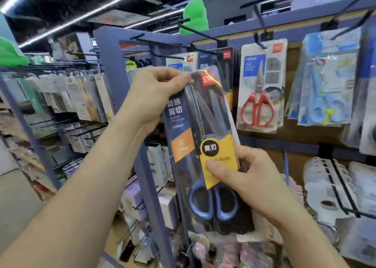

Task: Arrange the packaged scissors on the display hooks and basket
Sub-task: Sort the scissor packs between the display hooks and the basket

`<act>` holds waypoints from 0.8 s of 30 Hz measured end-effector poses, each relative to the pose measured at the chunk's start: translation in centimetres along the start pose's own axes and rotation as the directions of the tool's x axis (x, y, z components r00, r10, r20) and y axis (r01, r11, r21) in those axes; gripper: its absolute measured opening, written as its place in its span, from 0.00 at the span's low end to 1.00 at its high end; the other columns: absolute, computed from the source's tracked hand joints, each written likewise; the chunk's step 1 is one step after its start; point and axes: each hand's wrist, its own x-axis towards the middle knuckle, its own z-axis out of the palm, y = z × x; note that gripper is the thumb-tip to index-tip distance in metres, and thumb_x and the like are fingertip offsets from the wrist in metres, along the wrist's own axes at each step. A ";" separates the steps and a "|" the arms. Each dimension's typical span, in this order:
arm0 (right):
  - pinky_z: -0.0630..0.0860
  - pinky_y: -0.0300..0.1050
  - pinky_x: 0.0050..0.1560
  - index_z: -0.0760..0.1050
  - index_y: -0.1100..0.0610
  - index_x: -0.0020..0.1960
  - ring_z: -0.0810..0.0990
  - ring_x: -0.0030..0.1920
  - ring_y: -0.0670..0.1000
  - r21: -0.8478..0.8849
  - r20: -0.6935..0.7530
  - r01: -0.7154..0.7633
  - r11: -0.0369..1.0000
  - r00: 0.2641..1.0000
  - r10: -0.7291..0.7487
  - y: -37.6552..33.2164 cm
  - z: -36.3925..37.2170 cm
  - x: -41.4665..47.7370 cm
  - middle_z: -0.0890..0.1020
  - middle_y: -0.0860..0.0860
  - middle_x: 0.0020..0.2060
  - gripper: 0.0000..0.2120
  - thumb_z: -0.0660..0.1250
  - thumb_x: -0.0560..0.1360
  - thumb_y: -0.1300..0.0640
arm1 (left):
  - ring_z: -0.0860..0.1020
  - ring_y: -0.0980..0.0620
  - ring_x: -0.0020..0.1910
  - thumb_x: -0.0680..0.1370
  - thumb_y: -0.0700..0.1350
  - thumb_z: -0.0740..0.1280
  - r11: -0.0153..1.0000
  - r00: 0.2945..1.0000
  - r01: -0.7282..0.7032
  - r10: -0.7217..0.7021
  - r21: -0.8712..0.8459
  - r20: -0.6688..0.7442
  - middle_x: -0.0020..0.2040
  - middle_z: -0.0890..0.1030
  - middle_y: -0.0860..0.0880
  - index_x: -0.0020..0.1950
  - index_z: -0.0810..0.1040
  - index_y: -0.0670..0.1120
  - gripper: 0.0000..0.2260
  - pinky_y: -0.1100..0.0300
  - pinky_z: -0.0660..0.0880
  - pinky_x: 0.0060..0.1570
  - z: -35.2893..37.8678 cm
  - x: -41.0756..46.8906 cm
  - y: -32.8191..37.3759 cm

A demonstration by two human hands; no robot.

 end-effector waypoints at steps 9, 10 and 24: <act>0.74 0.32 0.38 0.81 0.52 0.38 0.80 0.35 0.39 0.042 -0.090 -0.011 0.999 0.996 0.014 0.4 0.3 3.4 0.84 0.44 0.33 0.11 0.69 0.67 0.44 | 0.80 0.52 0.37 0.73 0.43 0.74 0.955 0.953 -0.289 0.294 0.068 -0.070 0.35 0.84 0.52 0.38 0.84 0.48 0.04 0.52 0.80 0.45 0.4 7.7 0.8; 0.76 0.33 0.40 0.82 0.52 0.39 0.81 0.37 0.41 0.074 -0.087 -0.016 0.997 0.996 0.023 0.6 0.5 3.8 0.85 0.45 0.35 0.11 0.69 0.67 0.45 | 0.80 0.53 0.37 0.73 0.44 0.74 0.946 0.948 -0.305 0.313 0.109 -0.066 0.35 0.84 0.53 0.39 0.84 0.49 0.04 0.52 0.80 0.46 0.4 8.3 0.6; 0.81 0.41 0.41 0.86 0.49 0.42 0.86 0.42 0.49 0.353 -0.161 -0.058 0.934 0.980 0.121 1.8 3.5 5.7 0.87 0.53 0.41 0.07 0.70 0.68 0.51 | 0.82 0.54 0.37 0.80 0.41 0.66 0.973 0.994 0.002 0.024 -0.229 0.111 0.37 0.85 0.49 0.45 0.83 0.44 0.08 0.59 0.78 0.43 1.3 11.9 -3.0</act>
